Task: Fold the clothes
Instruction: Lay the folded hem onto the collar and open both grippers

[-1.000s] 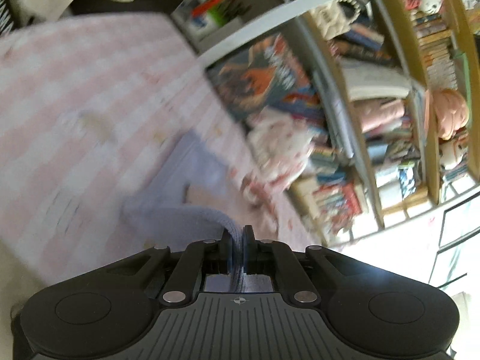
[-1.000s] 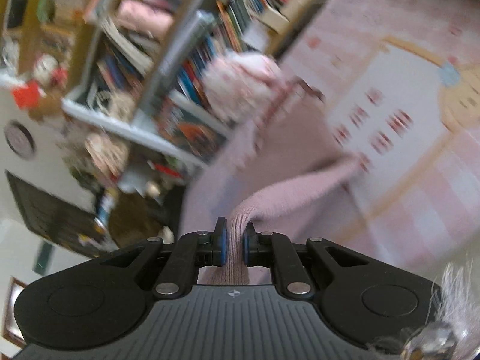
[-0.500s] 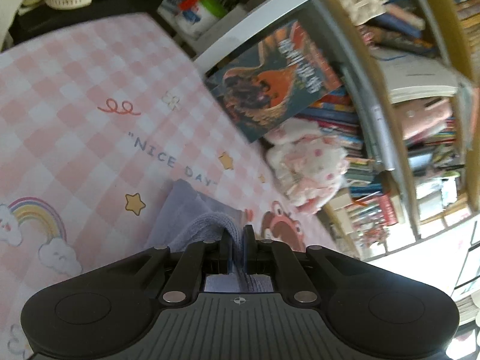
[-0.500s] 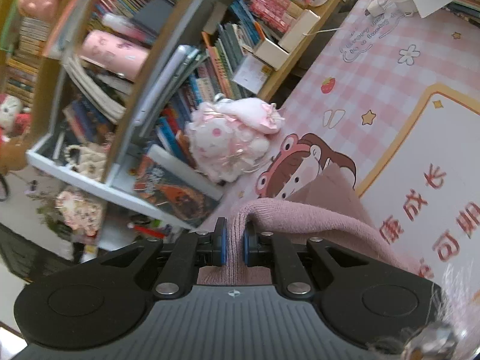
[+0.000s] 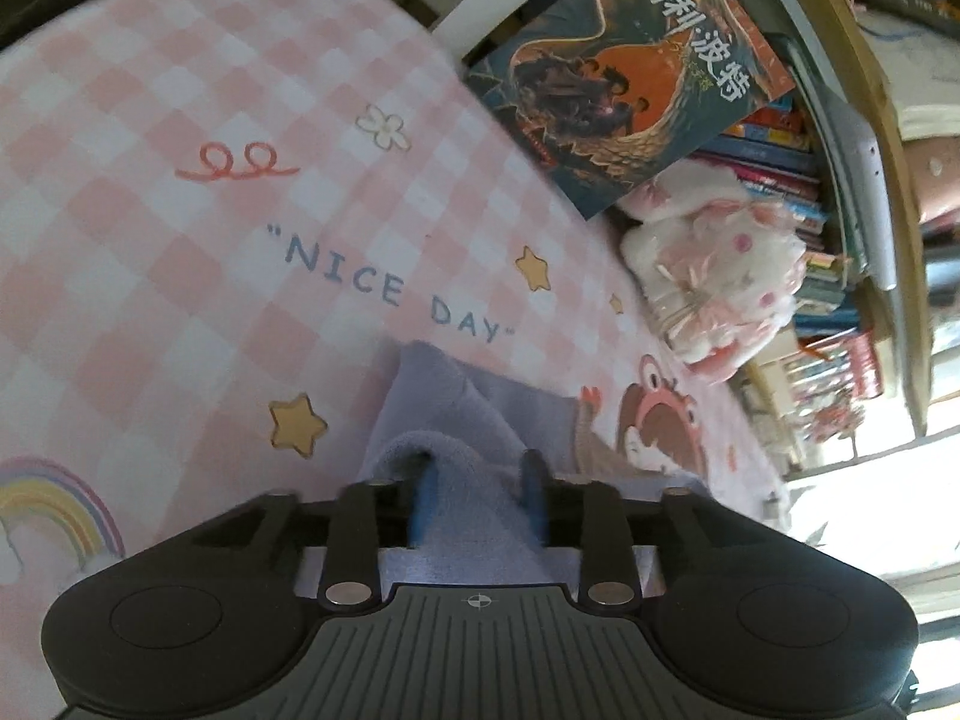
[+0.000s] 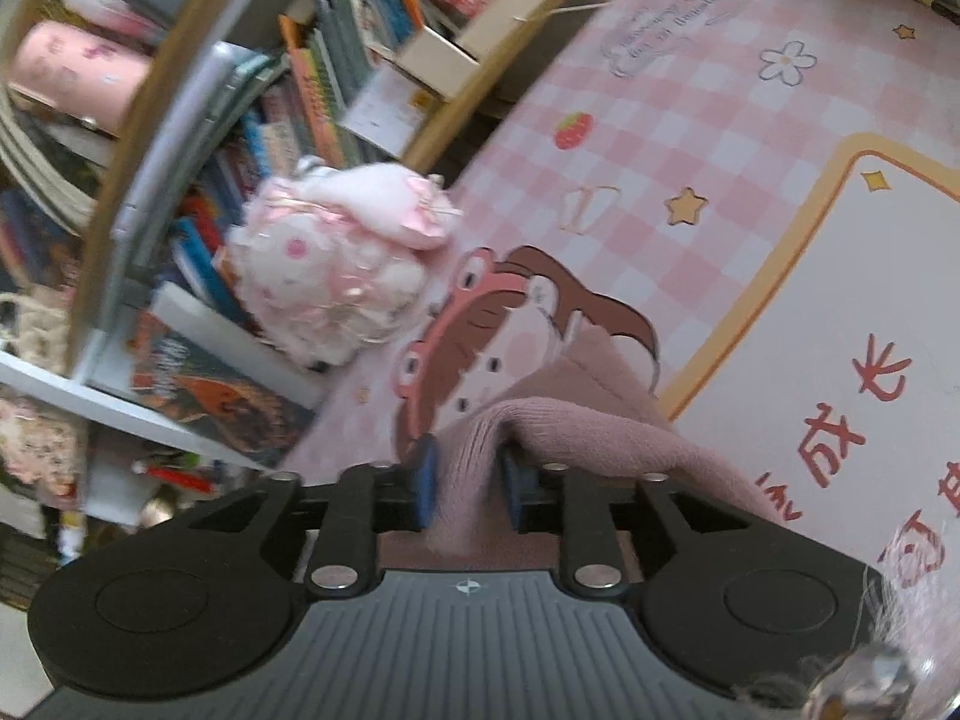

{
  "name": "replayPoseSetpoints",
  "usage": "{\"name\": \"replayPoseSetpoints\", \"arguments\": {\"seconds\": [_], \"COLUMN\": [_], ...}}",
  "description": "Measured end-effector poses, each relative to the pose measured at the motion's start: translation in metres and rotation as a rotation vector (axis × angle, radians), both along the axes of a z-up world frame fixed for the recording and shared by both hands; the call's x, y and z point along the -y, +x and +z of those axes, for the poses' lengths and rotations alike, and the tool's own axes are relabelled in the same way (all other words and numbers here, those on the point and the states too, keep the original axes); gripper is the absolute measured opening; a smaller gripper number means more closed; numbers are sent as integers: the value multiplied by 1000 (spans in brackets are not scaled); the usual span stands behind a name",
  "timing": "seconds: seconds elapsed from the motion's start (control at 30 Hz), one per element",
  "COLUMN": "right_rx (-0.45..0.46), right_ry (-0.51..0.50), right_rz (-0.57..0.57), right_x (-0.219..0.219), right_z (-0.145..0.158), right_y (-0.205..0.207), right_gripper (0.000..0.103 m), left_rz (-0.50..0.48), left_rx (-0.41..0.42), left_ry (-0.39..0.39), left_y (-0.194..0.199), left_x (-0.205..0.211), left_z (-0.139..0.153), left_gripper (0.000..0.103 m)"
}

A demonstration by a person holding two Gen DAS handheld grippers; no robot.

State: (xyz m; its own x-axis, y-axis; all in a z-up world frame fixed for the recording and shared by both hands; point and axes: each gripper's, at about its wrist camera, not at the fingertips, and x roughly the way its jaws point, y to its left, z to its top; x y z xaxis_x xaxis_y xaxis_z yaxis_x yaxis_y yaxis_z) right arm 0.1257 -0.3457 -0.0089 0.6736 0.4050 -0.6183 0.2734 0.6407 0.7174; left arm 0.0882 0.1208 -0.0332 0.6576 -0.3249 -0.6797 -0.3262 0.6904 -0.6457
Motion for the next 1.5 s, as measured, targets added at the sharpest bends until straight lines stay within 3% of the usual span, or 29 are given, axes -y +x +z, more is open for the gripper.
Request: {"name": "replayPoseSetpoints", "arguments": {"seconds": [0.07, 0.2, 0.27, 0.4, 0.5, 0.57, 0.6, 0.63, 0.7, 0.77, 0.83, 0.9, 1.0, 1.1, 1.2, 1.27, 1.5], "right_rx": [7, 54, 82, 156, 158, 139, 122, 98, 69, 85, 95, 64, -11, 7, 25, 78, 148], "right_ry": [-73, -269, -426, -722, -853, -852, -829, -796, -673, -494, -313, -264, -322, -407, -491, -580, -707], "right_rz": [-21, -1, 63, 249, 366, 395, 393, 383, 333, 259, 192, 150, 159, 192, 225, 253, 372], "right_x": [-2, -6, -14, -38, -54, -55, -53, -49, -38, -19, 1, 14, 16, 7, -1, -7, -38], "right_z": [5, 17, 22, 23, 8, -3, -8, -13, -12, -3, 4, 0, -21, -18, -15, -6, -2], "right_y": [-2, -7, -8, -11, -6, 0, 4, 8, 11, 6, -1, -1, 9, 10, 11, 12, 35], "right_gripper": [49, 53, 53, 53, 52, 46, 41, 16, 8, 7, 7, 7, 7, 8, 23, 34, 31], "left_rz": [-9, -60, -107, -238, -297, -309, -303, -298, -250, -197, -174, -159, -183, -213, -232, -240, -342], "left_rx": [14, 68, 84, 136, 150, 145, 136, 127, 162, 201, 166, 111, 74, 82, 140, 192, 200], "left_ry": [49, 204, 295, 582, 687, 678, 657, 637, 544, 447, 419, 408, 470, 543, 579, 582, 660], "left_y": [1, -4, -6, -6, 0, 3, 4, 5, -1, -11, -9, -3, 3, 5, 6, 9, 39], "left_x": [0, 3, 12, 47, 65, 69, 68, 67, 55, 41, 33, 26, 33, 40, 40, 40, 64], "left_z": [4, 15, 17, 15, 9, 6, 5, 5, 15, 27, 19, 6, -5, -5, 6, 14, 7], "left_gripper": [50, 50, 50, 51, 50, 45, 13, 4, 4, 4, 4, 5, 7, 12, 16, 25, 23]}}
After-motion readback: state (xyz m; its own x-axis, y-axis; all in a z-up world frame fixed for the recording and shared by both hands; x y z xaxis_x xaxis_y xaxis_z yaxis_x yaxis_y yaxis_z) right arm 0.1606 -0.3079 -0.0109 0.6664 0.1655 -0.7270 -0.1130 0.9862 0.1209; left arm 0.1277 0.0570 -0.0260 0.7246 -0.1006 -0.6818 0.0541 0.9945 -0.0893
